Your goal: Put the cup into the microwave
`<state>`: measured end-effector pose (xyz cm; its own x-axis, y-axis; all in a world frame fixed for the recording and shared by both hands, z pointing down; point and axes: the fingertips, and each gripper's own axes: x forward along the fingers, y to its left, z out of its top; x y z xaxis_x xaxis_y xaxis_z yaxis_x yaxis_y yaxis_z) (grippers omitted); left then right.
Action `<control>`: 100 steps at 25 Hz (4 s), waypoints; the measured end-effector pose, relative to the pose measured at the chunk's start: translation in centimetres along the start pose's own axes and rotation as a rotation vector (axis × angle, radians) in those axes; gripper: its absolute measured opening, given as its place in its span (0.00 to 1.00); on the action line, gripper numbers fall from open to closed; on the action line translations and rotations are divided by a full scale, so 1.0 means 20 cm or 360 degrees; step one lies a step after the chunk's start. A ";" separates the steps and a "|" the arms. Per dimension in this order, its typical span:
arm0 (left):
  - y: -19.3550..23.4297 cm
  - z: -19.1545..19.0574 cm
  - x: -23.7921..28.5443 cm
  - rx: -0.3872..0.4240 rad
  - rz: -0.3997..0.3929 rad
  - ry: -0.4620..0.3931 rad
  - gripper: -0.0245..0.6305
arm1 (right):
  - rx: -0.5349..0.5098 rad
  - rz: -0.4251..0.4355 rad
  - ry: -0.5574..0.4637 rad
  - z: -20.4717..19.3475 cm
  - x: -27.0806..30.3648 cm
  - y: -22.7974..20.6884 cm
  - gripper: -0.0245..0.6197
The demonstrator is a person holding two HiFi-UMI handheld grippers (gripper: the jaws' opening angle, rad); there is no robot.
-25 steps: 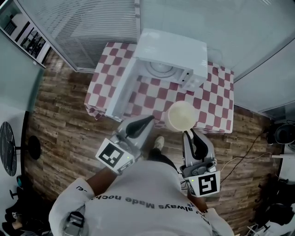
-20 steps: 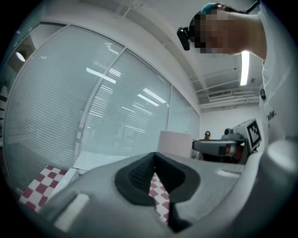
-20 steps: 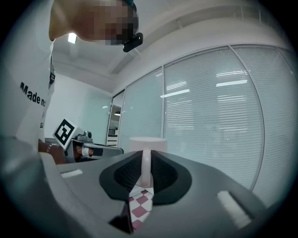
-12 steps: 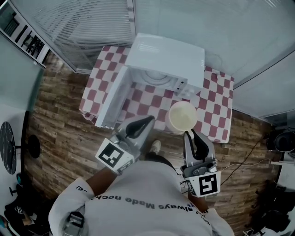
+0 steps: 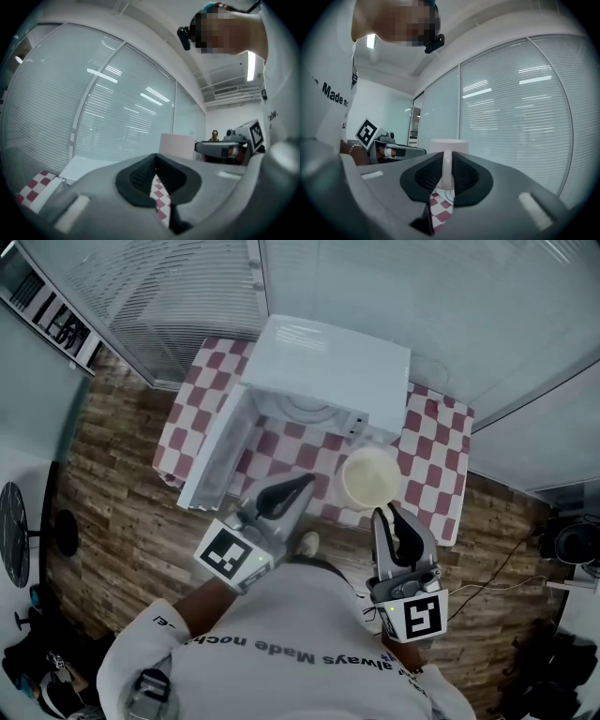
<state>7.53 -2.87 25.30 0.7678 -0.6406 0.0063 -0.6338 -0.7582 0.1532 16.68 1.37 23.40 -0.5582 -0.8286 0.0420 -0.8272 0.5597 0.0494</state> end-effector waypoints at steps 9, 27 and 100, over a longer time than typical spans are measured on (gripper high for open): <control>0.01 -0.05 0.09 -0.0009 0.0059 0.0016 0.04 | 0.0003 0.0060 0.0019 -0.07 0.03 -0.12 0.11; 0.17 0.02 0.07 0.0011 0.0059 0.0005 0.04 | -0.0033 0.0072 0.0000 -0.01 0.18 -0.08 0.11; 0.91 -0.79 0.19 -0.0185 -0.0010 0.0286 0.04 | 0.0119 -0.0073 0.0275 -0.87 0.81 -0.03 0.11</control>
<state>0.37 -17.14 43.72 0.7826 -0.5960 0.1797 -0.6219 -0.7362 0.2668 9.15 -12.28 41.40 -0.5055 -0.8362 0.2127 -0.8577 0.5137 -0.0188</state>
